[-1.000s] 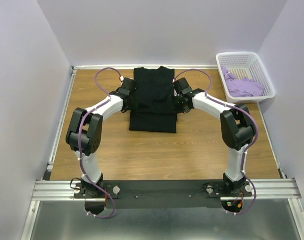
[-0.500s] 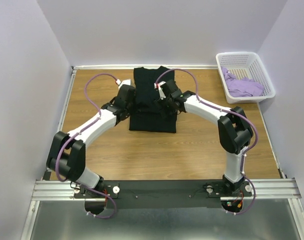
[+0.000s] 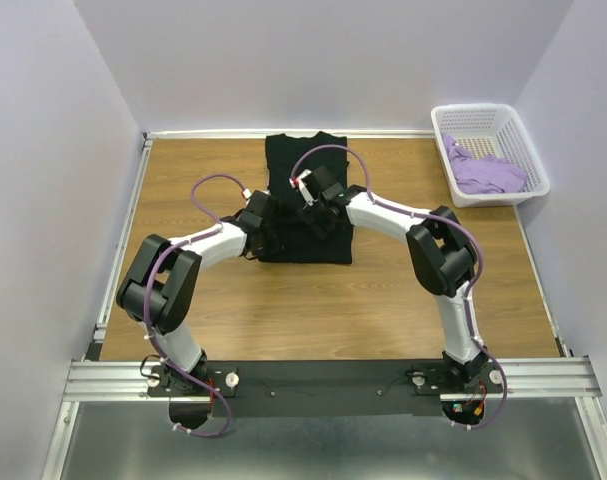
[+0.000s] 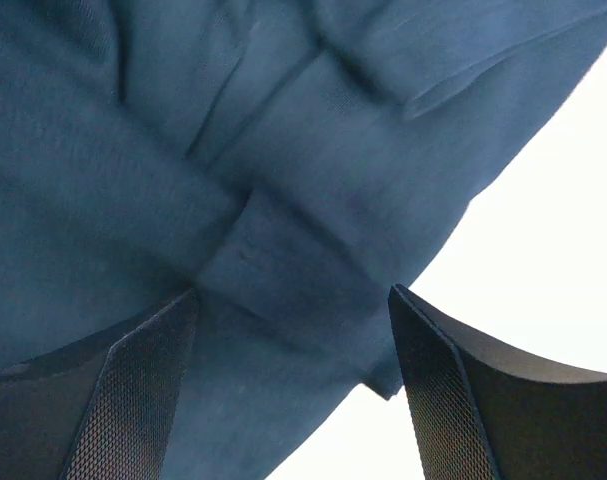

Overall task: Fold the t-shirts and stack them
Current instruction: Fold the tshirt

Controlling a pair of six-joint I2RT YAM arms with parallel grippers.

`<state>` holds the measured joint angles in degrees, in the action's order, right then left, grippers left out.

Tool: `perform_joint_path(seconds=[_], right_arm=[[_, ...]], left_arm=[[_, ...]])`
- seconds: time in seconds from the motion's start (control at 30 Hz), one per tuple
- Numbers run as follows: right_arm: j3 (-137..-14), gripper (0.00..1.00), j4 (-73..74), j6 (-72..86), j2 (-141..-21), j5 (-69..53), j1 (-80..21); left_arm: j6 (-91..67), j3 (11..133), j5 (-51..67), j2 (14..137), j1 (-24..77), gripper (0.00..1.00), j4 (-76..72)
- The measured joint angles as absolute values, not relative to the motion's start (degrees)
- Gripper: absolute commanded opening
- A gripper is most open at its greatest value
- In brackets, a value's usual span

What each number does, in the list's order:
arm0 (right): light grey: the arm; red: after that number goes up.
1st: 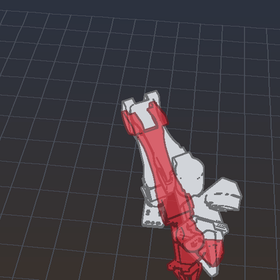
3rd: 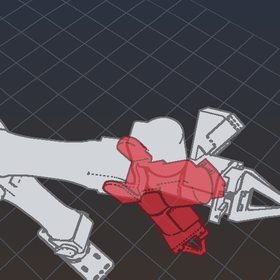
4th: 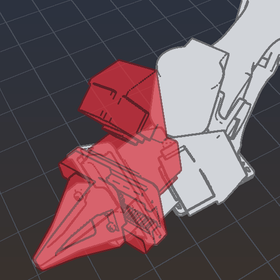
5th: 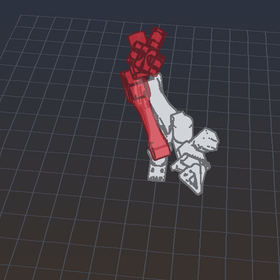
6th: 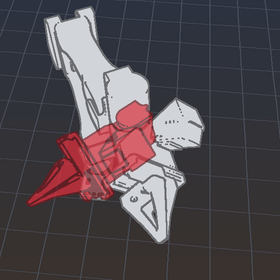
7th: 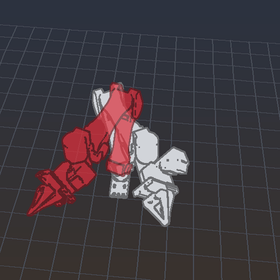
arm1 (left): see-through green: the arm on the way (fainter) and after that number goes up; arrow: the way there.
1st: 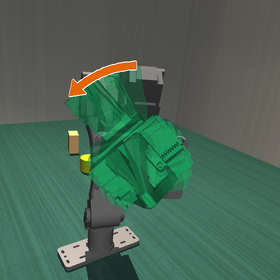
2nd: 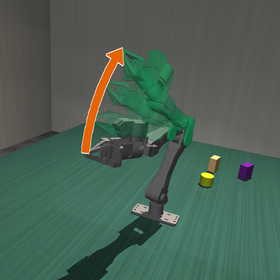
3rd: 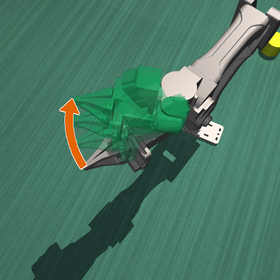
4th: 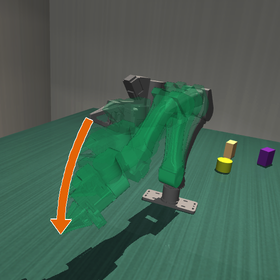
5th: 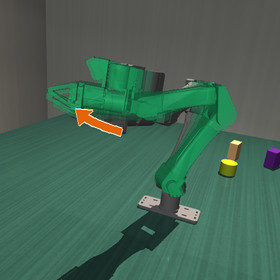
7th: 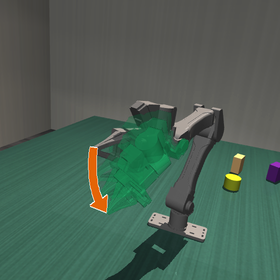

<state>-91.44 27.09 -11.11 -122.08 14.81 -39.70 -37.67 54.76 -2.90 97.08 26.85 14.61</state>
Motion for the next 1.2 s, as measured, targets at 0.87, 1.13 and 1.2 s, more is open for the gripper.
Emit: perform_joint_path(seconds=[0.87,1.13,1.2], right_arm=[[-93.3,0.79,20.9,1.4,-114.2,6.8,-28.8],[-81.0,0.78,17.4,10.1,-105.2,-7.7,-28.9],[-78.6,0.78,17.1,11.4,-105.2,-9.6,-28.9]], left_arm=[[-38.4,45.5,4.4,83.9,28.0,0.08,15.6],[-38.4,50.9,4.3,84.9,25.9,0.08,14.5],[-38.0,53.9,4.1,89.3,25.8,0.08,14.3]])
